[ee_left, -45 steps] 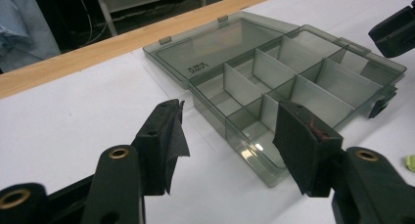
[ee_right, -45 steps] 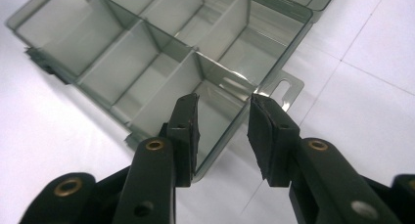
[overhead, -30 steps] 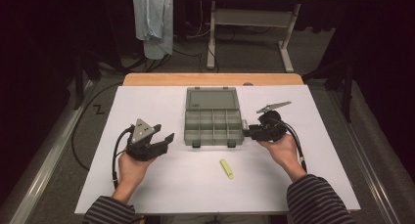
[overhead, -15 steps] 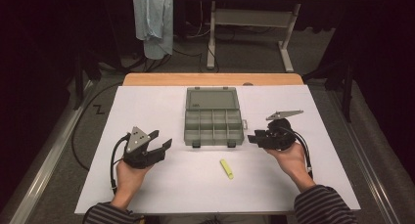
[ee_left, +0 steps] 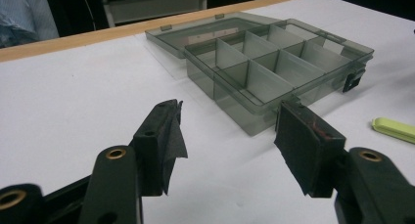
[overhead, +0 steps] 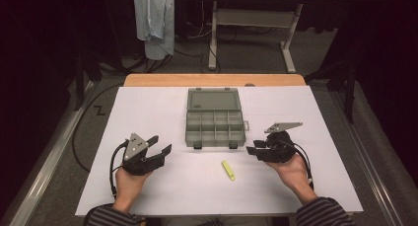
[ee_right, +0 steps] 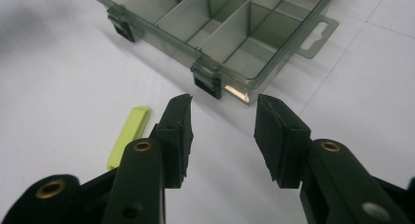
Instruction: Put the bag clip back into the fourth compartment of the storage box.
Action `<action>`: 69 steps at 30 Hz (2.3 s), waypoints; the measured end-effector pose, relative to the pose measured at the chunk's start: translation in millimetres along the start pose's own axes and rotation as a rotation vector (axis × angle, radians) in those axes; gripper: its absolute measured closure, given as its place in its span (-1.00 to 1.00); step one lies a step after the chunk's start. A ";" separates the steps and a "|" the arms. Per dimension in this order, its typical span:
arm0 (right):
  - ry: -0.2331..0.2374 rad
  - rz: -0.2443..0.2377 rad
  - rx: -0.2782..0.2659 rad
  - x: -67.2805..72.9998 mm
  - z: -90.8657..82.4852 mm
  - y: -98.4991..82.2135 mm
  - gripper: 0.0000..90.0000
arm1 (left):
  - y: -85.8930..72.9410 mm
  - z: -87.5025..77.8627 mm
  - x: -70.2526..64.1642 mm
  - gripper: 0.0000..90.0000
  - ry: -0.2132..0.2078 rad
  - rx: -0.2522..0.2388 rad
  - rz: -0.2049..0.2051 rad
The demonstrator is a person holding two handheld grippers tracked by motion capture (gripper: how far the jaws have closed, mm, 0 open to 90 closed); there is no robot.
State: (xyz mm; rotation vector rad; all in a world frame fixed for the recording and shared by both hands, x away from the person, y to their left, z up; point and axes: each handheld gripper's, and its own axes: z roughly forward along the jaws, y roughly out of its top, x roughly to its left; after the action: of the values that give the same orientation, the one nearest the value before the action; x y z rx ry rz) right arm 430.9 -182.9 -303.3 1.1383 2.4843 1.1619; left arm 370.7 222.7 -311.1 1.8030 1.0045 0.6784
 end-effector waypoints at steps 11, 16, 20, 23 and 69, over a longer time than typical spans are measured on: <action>0.052 0.006 0.016 14.2 1.7 -9.3 0.36 | -3.2 -2.0 -3.1 -0.08 0.003 -0.004 0.001; 0.067 -0.003 0.028 21.0 3.1 -11.5 0.36 | -3.9 -3.5 -4.9 -0.08 -0.001 -0.010 -0.001; 0.073 -0.012 0.041 23.9 5.3 -11.0 0.37 | -5.0 -1.9 -5.7 -0.08 -0.007 -0.001 0.003; 0.078 -0.015 0.055 26.0 7.9 -10.5 0.37 | -5.7 -2.4 -6.2 -0.09 -0.006 -0.003 0.003; 0.096 -0.113 0.299 58.6 48.7 14.2 0.38 | -7.0 -1.3 -5.1 -0.09 -0.014 0.002 -0.006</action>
State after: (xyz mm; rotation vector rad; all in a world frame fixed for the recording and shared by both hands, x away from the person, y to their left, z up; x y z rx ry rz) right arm 419.8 -107.5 -317.3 1.0109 2.8267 0.8551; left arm 364.7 220.5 -317.0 1.8035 1.0006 0.6605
